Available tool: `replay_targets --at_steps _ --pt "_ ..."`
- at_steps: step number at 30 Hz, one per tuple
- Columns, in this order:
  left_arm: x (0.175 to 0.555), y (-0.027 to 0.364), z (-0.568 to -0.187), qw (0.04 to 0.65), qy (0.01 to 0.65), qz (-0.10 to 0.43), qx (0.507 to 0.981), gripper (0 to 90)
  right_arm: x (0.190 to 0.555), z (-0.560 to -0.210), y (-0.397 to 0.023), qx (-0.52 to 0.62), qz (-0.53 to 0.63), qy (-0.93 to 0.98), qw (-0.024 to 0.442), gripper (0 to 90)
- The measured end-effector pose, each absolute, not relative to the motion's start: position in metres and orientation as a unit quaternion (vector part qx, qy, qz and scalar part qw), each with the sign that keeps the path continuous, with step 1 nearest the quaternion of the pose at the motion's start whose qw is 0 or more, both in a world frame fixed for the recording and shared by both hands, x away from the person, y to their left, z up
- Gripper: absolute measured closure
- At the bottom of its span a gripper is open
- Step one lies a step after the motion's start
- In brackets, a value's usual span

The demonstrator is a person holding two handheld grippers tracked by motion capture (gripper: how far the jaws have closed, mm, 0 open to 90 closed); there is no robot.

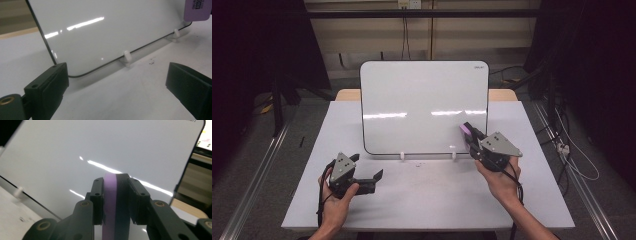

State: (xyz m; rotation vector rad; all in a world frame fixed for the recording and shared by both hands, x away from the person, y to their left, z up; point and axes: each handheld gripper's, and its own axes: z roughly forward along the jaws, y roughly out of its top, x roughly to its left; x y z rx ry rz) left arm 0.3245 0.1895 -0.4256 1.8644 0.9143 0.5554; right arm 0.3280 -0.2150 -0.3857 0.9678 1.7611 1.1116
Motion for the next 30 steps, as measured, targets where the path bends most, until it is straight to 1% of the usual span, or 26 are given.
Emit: replay_targets --at_steps 3,7,17,30 --pt "0.327 0.189 -0.427 0.470 0.376 0.235 0.763 4.7 0.327 -0.385 -0.208 0.360 0.390 0.718 0.451 68.9" --pt "0.328 0.186 -0.429 0.469 0.376 0.234 0.764 4.9 0.331 -0.390 -0.196 0.338 0.328 0.743 0.476 69.1" --pt "0.332 0.188 -0.433 0.468 0.379 0.230 0.764 5.0 0.347 -0.404 -0.184 0.332 0.313 0.764 0.457 69.3" --pt "0.333 0.191 -0.432 0.472 0.384 0.233 0.759 5.0 0.355 -0.409 -0.182 0.324 0.314 0.767 0.456 68.6"
